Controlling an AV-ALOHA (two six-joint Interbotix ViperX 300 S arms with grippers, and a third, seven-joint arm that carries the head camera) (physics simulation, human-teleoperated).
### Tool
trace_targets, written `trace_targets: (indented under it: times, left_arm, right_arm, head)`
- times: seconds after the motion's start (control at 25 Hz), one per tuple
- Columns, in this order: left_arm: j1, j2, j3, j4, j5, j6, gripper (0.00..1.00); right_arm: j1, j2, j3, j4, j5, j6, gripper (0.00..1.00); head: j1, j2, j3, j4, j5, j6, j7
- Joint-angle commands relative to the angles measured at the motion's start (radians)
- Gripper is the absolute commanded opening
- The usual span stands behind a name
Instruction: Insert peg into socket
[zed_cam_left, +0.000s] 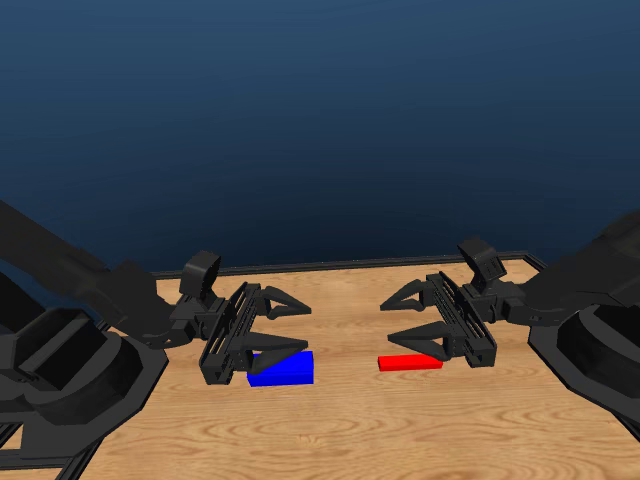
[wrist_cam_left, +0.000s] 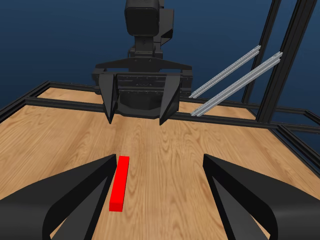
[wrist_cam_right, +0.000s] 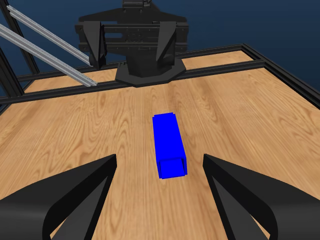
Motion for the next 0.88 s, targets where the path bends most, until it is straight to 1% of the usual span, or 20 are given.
trace_targets:
  times: [0.04,0.08,0.12,0.16,0.2,0.24,0.32,0.4,0.44,0.48,0.52,0.64,0.68,0.8,0.88]
  left_arm:
    - [0.038,-0.042,0.023,-0.09,0.295,-0.046,1.0]
    - [0.047,-0.062,0.035,-0.106,0.351,-0.049,1.0]
    - [0.053,-0.078,0.039,-0.112,0.401,-0.045,1.0]
    - [0.055,-0.112,0.036,-0.114,0.423,-0.053,1.0]
    - [0.058,-0.137,0.055,-0.124,0.45,-0.06,1.0]
    - [0.056,-0.162,0.048,-0.123,0.49,-0.059,1.0]
    - [0.063,-0.179,0.059,-0.125,0.56,-0.07,1.0]
    - [0.058,-0.196,0.05,-0.119,0.63,-0.077,1.0]
    - [0.055,-0.199,0.052,-0.117,0.655,-0.084,1.0]
    - [0.052,-0.2,0.044,-0.118,0.679,-0.092,1.0]
    - [0.047,-0.2,0.042,-0.113,0.696,-0.098,1.0]
    - [0.035,-0.166,0.041,-0.107,0.773,-0.115,1.0]
    - [0.036,-0.167,0.039,-0.104,0.782,-0.117,1.0]
    - [0.039,-0.134,0.037,-0.09,0.802,-0.13,1.0]
    - [0.056,-0.115,0.032,-0.083,0.805,-0.131,1.0]
  right_arm:
    - [0.02,0.009,-0.047,-0.007,0.015,0.002,1.0]
    - [0.025,0.018,-0.054,-0.009,0.022,0.002,1.0]
    - [0.027,0.02,-0.061,-0.01,0.023,0.004,1.0]
    - [0.03,0.027,-0.068,-0.008,0.031,0.006,1.0]
    - [0.033,0.027,-0.077,0.005,0.046,-0.001,1.0]
    - [0.047,0.03,-0.092,-0.001,0.049,-0.006,1.0]
    - [0.053,0.035,-0.108,0.008,0.071,-0.013,1.0]
    - [0.059,0.038,-0.126,0.012,0.088,-0.021,1.0]
    - [0.063,0.038,-0.127,0.01,0.088,-0.022,1.0]
    - [0.061,0.041,-0.127,0.015,0.095,-0.024,1.0]
    - [0.059,0.046,-0.133,0.015,0.098,-0.025,1.0]
    - [0.053,0.053,-0.117,0.016,0.083,-0.019,1.0]
    - [0.052,0.052,-0.117,0.015,0.076,-0.017,1.0]
    - [0.046,0.067,-0.107,0.014,0.056,0.0,1.0]
    - [0.047,0.063,-0.097,0.013,0.058,0.004,1.0]
  head:
    - [-0.001,0.042,-0.026,0.001,-0.004,0.006,0.006]
    - [-0.001,0.056,-0.029,0.002,-0.006,0.009,0.008]
    - [-0.001,0.063,-0.031,0.002,-0.008,0.011,0.008]
    - [0.001,0.079,-0.035,0.004,-0.012,0.015,0.012]
    - [0.006,0.095,-0.041,0.008,-0.013,0.03,0.021]
    - [0.011,0.109,-0.046,0.011,-0.012,0.039,0.03]
    - [0.015,0.132,-0.053,0.014,-0.012,0.046,0.039]
    - [0.015,0.163,-0.062,0.016,-0.012,0.053,0.05]
    - [0.013,0.181,-0.068,0.017,-0.009,0.056,0.054]
    - [0.01,0.199,-0.075,0.017,-0.006,0.059,0.057]
    - [0.008,0.209,-0.079,0.017,-0.008,0.062,0.06]
    - [0.0,0.262,-0.1,0.021,0.004,0.083,0.067]
    - [-0.001,0.271,-0.104,0.021,0.007,0.085,0.067]
    - [-0.006,0.309,-0.125,0.021,0.015,0.087,0.062]
    - [-0.008,0.327,-0.136,0.021,0.017,0.087,0.058]
